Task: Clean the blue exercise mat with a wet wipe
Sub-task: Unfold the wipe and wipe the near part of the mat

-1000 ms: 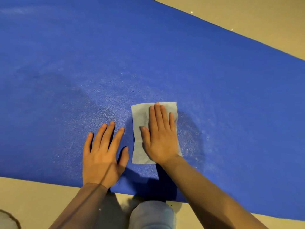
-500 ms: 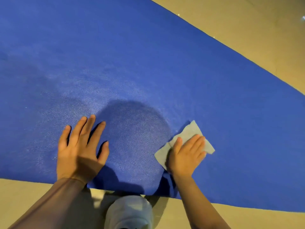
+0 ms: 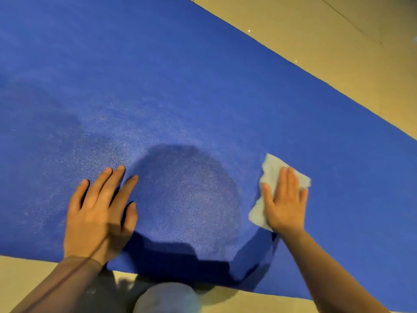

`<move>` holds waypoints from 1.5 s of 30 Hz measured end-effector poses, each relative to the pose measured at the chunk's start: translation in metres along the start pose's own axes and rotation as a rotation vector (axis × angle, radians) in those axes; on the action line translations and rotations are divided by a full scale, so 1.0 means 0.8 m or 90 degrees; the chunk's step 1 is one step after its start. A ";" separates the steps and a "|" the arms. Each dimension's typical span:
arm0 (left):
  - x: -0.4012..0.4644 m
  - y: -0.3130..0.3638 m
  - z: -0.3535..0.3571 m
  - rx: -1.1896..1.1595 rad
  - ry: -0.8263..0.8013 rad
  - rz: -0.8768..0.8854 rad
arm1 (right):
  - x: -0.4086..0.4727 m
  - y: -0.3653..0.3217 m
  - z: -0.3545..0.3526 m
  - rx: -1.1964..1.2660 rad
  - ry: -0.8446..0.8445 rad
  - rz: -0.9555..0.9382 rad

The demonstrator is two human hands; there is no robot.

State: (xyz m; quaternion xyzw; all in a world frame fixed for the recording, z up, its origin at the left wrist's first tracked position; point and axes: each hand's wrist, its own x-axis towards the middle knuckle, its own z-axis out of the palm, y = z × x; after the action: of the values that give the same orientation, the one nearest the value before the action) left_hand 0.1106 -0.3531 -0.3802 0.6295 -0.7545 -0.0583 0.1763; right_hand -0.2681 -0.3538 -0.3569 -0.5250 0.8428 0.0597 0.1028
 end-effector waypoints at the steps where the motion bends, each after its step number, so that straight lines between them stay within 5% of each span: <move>1: 0.000 0.000 -0.001 0.007 -0.002 0.006 | -0.005 0.027 -0.006 -0.005 -0.010 0.069; 6: 0.001 0.005 -0.009 0.010 -0.036 -0.012 | -0.031 -0.005 0.015 0.041 0.083 0.180; 13: 0.003 0.004 -0.015 0.016 -0.111 -0.030 | -0.073 -0.196 0.045 0.120 0.077 -0.175; 19: 0.039 -0.028 -0.045 0.037 -0.131 0.113 | -0.060 -0.167 0.039 0.090 0.067 -0.261; 27: 0.182 -0.079 -0.053 0.060 -0.078 0.082 | 0.023 -0.198 0.030 0.114 0.150 -0.110; 29: 0.215 -0.095 -0.041 0.053 -0.065 -0.006 | 0.054 -0.213 0.020 0.108 0.116 -0.043; 34: 0.266 -0.095 0.009 -0.002 -0.043 -0.450 | 0.130 -0.248 0.003 0.100 0.103 0.051; 45: 0.268 -0.093 0.029 0.060 0.036 -0.474 | 0.214 -0.471 -0.002 0.115 0.213 -0.209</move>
State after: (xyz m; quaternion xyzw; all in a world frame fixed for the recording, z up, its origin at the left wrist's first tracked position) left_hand 0.1405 -0.5792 -0.3837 0.8694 -0.4706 -0.0663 0.1348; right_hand -0.0037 -0.6701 -0.3927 -0.6459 0.7536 -0.1207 0.0168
